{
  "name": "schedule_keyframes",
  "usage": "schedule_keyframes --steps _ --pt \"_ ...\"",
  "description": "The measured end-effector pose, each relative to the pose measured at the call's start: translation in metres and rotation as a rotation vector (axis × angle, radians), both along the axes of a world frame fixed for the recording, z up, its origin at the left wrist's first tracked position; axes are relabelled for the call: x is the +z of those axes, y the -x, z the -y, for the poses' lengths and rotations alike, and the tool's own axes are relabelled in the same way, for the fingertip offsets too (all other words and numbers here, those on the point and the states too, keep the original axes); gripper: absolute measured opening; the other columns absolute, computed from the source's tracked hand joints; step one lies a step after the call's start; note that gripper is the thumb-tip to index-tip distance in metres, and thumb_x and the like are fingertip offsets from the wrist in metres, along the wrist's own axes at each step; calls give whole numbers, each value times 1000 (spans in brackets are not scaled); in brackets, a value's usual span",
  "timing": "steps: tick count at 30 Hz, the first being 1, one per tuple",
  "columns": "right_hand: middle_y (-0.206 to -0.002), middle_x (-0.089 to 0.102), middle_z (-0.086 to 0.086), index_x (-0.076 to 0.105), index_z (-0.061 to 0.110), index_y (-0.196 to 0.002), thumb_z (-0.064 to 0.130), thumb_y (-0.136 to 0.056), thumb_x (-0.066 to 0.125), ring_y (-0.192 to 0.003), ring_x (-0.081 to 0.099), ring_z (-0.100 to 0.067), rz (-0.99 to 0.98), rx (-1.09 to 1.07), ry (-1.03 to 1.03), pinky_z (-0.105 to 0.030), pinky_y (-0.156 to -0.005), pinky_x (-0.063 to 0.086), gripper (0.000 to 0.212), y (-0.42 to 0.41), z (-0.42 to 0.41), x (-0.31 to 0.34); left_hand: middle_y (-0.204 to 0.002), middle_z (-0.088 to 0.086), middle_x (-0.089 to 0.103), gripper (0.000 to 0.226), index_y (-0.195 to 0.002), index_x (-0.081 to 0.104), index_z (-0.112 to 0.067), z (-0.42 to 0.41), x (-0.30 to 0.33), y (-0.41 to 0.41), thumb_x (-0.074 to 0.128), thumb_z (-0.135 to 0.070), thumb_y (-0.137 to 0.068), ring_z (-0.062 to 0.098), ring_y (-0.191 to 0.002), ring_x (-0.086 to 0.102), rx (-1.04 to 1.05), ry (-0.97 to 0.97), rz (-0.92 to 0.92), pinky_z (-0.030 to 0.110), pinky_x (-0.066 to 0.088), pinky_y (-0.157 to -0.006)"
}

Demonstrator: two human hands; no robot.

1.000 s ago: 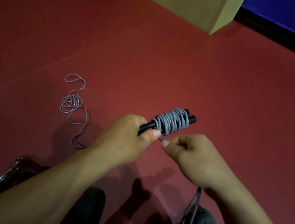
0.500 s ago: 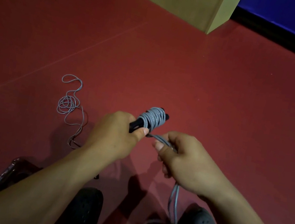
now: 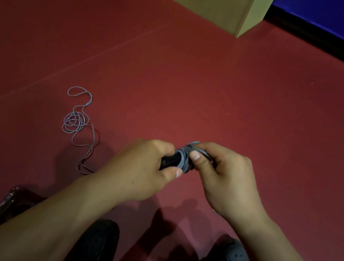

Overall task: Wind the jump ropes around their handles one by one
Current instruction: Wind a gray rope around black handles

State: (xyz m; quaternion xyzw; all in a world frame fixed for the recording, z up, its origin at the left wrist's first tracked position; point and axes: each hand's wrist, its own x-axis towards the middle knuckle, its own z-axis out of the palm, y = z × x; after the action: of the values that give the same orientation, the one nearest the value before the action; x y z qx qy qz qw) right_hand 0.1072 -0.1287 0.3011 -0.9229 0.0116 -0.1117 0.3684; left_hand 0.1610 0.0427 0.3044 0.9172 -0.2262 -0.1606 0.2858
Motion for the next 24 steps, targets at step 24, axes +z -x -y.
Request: schedule_keyframes --steps 24 --pt "-59 63 -3 69 13 -62 18 -64 71 -44 54 -9 -528 -29 -968 -18 -42 45 6 -5 50 33 -60 -11 47 25 -64 58 -24 -7 26 2 62 -22 -89 4 -58 41 -404 555 -630 18 34 -58"
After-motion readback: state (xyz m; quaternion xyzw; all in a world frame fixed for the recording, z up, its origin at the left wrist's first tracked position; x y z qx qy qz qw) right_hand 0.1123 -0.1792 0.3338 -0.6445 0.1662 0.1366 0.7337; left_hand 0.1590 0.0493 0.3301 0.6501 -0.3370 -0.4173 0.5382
